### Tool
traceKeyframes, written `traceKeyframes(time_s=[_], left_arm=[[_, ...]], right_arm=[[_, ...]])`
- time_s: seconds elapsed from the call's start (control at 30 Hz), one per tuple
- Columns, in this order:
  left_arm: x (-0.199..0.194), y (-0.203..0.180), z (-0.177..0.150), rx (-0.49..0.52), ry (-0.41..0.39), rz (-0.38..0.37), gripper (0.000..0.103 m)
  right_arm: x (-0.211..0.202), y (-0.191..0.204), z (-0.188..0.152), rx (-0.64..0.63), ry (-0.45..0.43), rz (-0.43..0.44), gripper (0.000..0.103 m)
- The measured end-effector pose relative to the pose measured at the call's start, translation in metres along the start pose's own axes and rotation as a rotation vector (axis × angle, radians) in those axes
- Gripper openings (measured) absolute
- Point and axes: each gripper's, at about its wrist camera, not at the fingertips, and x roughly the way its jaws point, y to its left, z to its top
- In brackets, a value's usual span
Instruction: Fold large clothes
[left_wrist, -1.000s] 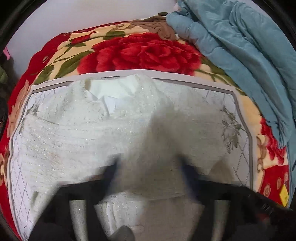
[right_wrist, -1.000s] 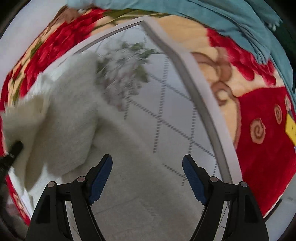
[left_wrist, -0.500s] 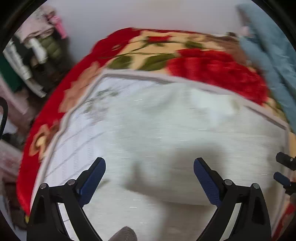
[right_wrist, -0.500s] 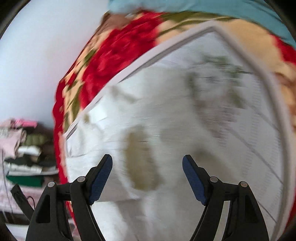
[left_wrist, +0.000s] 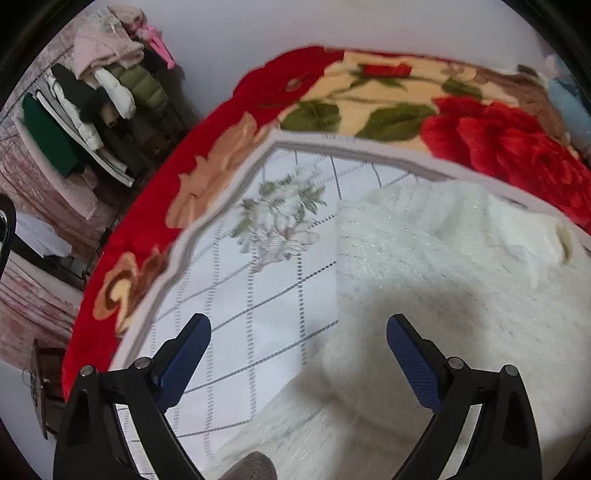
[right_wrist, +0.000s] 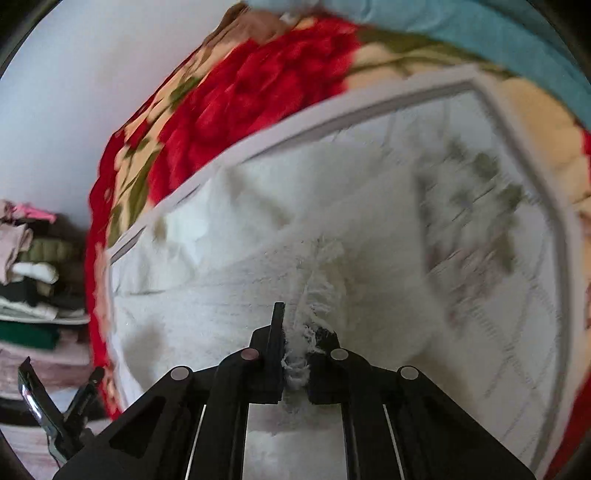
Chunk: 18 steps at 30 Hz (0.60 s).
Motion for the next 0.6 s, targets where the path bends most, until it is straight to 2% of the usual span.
traceKeyframes(time_s=[0.07, 0.13, 0.17, 0.23, 0.27, 0.3, 0.33, 0.37, 0.4, 0.43, 0.5, 0.53, 0.6], left_arm=[[0.032, -0.015, 0.003, 0.038, 0.059, 0.037, 0.097], [0.066, -0.03, 0.0, 0.101, 0.116, 0.079, 0.098], [0.076, -0.035, -0.002, 0.126, 0.123, 0.092, 0.1], [0.073, -0.037, 0.0, 0.146, 0.085, 0.106, 0.1], [0.068, -0.038, 0.001, 0.16, 0.079, 0.107, 0.1], [0.059, -0.036, 0.002, 0.165, 0.076, 0.098, 0.099], [0.05, -0.032, 0.003, 0.154, 0.07, 0.076, 0.099], [0.038, -0.027, 0.001, 0.138, 0.063, 0.048, 0.099], [0.024, -0.023, -0.003, 0.129, 0.058, 0.026, 0.099], [0.01, -0.02, -0.008, 0.129, 0.053, 0.004, 0.099], [-0.015, -0.02, -0.023, 0.141, 0.046, -0.029, 0.099], [-0.026, -0.022, -0.033, 0.152, 0.044, -0.044, 0.099], [-0.04, -0.028, -0.051, 0.184, 0.047, -0.067, 0.099]], right_arm=[[0.012, 0.001, 0.001, -0.025, 0.0, -0.052, 0.008], [0.028, 0.006, 0.002, -0.115, -0.009, -0.148, 0.009], [0.041, 0.007, 0.001, -0.148, 0.02, -0.189, 0.011], [0.052, -0.001, 0.004, -0.108, 0.077, -0.161, 0.017], [0.047, -0.008, 0.007, -0.053, 0.096, -0.11, 0.024], [0.039, -0.017, 0.009, 0.005, 0.117, -0.043, 0.04], [0.031, -0.023, 0.011, 0.049, 0.12, -0.002, 0.052], [0.016, -0.032, 0.009, 0.089, 0.102, 0.037, 0.072], [-0.001, -0.04, 0.003, 0.097, 0.078, 0.042, 0.083], [-0.013, -0.046, -0.002, 0.088, 0.061, 0.018, 0.084], [-0.035, -0.063, -0.024, 0.037, 0.05, -0.104, 0.084], [-0.038, -0.071, -0.036, 0.019, 0.063, -0.15, 0.084], [-0.026, -0.096, -0.061, -0.007, 0.15, -0.243, 0.084]])
